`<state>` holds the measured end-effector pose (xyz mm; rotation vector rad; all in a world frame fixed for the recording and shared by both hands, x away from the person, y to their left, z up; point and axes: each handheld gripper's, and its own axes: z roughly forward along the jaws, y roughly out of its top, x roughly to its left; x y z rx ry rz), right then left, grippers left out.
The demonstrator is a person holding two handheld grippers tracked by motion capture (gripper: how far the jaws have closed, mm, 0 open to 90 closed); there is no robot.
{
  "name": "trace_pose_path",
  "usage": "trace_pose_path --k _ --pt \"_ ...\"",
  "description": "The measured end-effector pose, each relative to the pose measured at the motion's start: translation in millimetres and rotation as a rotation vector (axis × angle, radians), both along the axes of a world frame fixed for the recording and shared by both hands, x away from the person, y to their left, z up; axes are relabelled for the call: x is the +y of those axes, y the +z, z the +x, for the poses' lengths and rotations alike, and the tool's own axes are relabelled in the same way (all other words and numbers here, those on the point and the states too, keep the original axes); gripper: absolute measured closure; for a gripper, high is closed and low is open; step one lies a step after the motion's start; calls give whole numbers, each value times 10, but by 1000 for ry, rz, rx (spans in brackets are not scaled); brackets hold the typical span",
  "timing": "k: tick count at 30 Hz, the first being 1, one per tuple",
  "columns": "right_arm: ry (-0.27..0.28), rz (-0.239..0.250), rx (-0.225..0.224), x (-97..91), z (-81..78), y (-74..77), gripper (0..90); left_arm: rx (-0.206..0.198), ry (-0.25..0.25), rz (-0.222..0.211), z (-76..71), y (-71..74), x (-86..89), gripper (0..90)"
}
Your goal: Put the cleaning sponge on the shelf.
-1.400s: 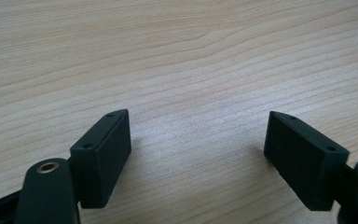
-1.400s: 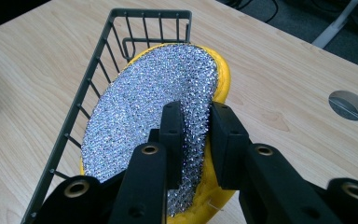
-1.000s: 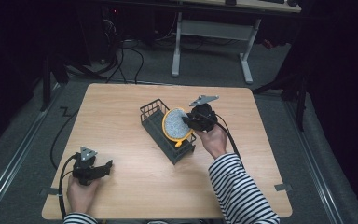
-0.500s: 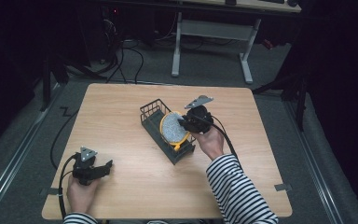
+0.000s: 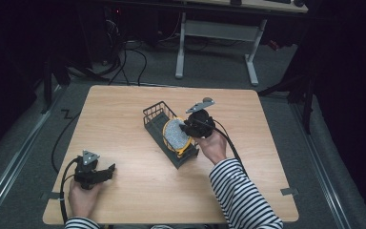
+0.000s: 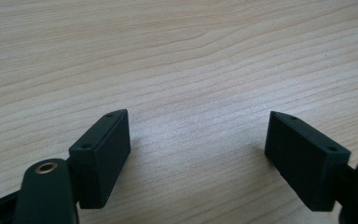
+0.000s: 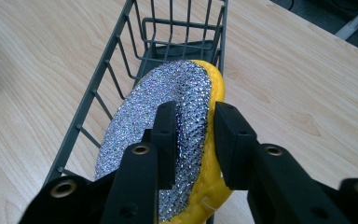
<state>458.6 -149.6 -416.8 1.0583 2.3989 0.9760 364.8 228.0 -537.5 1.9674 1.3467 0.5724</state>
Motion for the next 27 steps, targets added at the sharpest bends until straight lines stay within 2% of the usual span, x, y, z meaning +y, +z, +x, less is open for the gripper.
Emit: trace_pose_path --k 6,12,14,16,19,27 --pt "-32 62 27 -72 15 -4 561 0 0 0 0 0 0 229" --pt "-47 88 10 -131 3 21 453 0 0 0 0 0 0 229" --pt "-53 107 -5 -168 5 27 419 0 0 0 0 0 0 229" --pt "-63 141 1 -216 5 26 396 1 -1 0 1 1 0 229" --pt "-77 153 1 -292 -16 59 381 0 1 0 1 0 -1 229" --pt "-102 188 -44 -531 -113 208 384 1 0 0 1 1 0 229"
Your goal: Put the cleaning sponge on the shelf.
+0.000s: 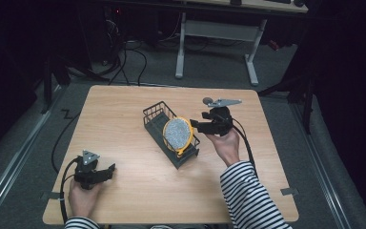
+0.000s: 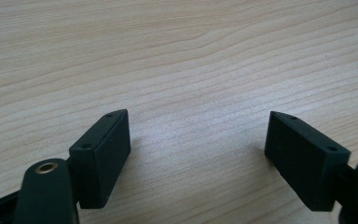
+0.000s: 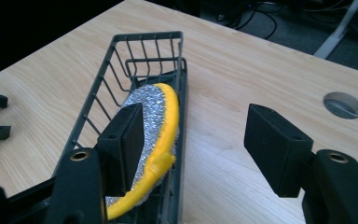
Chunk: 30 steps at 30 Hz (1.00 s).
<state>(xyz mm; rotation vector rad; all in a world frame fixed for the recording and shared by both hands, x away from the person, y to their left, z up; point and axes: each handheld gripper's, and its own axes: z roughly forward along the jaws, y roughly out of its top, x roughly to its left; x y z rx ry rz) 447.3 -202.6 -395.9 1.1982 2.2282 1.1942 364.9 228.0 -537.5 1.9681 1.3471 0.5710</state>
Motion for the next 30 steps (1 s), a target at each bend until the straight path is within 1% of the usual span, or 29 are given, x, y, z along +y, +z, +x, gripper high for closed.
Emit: trace_pose_path --k 4,7,9,10,11,13,15,16,18,20,21,22,24,26,27,30 --pt "-21 13 -8 -131 -42 32 391 -1 1 0 0 -1 -1 229" --pt "-42 40 -1 -263 -104 27 395 -2 1 0 0 -1 -1 229" --pt "-53 35 0 -349 -149 19 399 -2 1 0 0 -1 -1 229" --pt "-60 41 -3 -395 -181 15 406 -2 1 0 0 -1 -1 229" --pt "-70 52 -4 -459 -219 5 410 -2 1 0 0 -1 -1 230" --pt "-85 51 1 -541 -263 -12 414 -2 2 0 1 -1 -1 230" --pt "-105 61 -2 -639 -324 -32 425 -2 2 0 0 -1 -1 230" --pt "-117 68 3 -699 -360 -48 427 -2 2 0 1 -1 -1 230" --pt "-131 67 -1 -776 -407 -67 440 -2 2 0 1 -1 -1 230" --pt "-148 79 1 -863 -459 -90 442 -1 2 0 1 -1 -1 230" --pt "-158 77 5 -897 -483 -98 443 -2 2 0 1 -1 -1 230" --pt "-162 78 -1 -932 -504 -105 448 -2 2 0 1 -1 -1 230" --pt "-177 92 -9 -1004 -548 -123 452 -2 2 0 1 -1 -1 230" --pt "-190 96 1 -1063 -588 -146 453 -1 2 0 1 -1 -1 230" --pt "-192 100 -5 -1093 -606 -160 456 -2 2 0 1 -1 -1 230" --pt "-209 110 2 -1168 -669 -209 456 -2 2 0 1 -1 -1 230"
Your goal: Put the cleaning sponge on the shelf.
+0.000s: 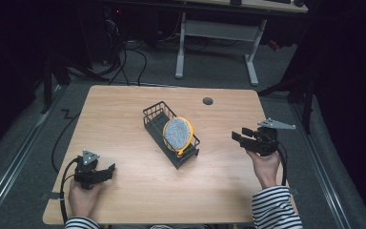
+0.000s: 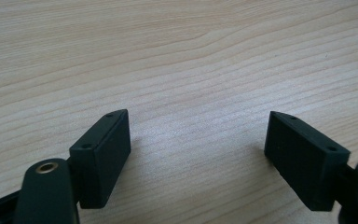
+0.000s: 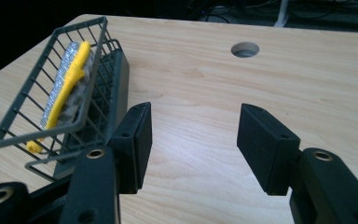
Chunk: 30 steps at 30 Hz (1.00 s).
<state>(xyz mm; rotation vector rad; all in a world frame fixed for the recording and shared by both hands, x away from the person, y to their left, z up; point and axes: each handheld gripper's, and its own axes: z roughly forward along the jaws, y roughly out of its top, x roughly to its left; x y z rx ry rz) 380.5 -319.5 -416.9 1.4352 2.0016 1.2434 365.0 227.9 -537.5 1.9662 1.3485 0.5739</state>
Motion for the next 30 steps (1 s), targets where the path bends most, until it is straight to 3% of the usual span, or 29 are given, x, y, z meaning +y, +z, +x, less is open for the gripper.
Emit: trace_pose_path --k 10,22,26,30 --pt "-46 34 24 -191 -198 -276 459 0 0 0 0 0 0 231" --pt "-96 52 62 -280 -355 -670 456 0 1 0 0 0 -1 231" --pt "-107 39 79 -265 -353 -793 451 0 2 0 1 0 -2 231" --pt "-106 -7 96 -216 -351 -896 448 0 1 0 1 0 -1 230"
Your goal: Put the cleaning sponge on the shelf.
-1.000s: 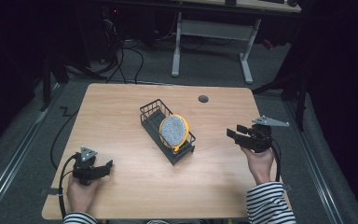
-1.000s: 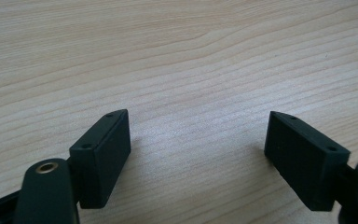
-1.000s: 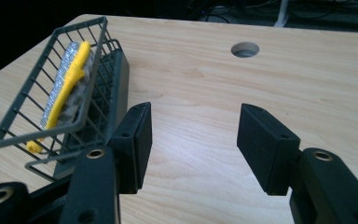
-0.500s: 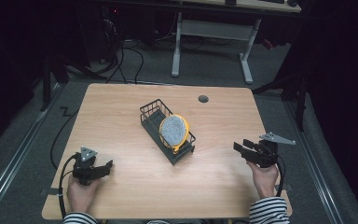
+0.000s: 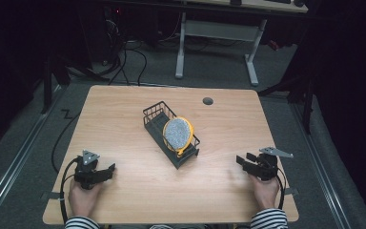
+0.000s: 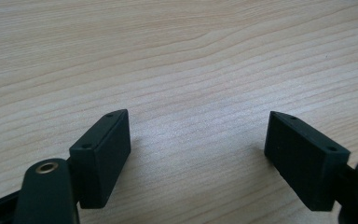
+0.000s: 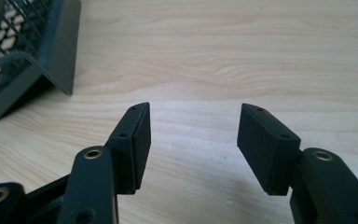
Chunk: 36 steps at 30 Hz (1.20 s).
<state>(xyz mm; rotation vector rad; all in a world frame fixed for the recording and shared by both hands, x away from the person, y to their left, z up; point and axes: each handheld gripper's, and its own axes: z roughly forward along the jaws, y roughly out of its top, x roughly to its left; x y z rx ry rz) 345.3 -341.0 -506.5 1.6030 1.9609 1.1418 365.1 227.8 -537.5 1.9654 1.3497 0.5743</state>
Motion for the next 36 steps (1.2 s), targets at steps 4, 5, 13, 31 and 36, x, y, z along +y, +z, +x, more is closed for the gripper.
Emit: trace_pose_path --k 4,5,13,31,36 --pt "-18 -21 5 43 5 -103 441 0 0 0 0 0 0 230" --pt "-18 -19 6 48 15 -129 440 0 0 0 0 0 0 230" --pt "-13 -70 2 138 33 -185 434 1 0 0 -1 1 0 230" --pt "6 -216 16 311 33 -239 378 2 0 0 -3 1 0 230" --pt "19 -242 13 344 31 -241 366 2 1 -1 -5 1 0 230"
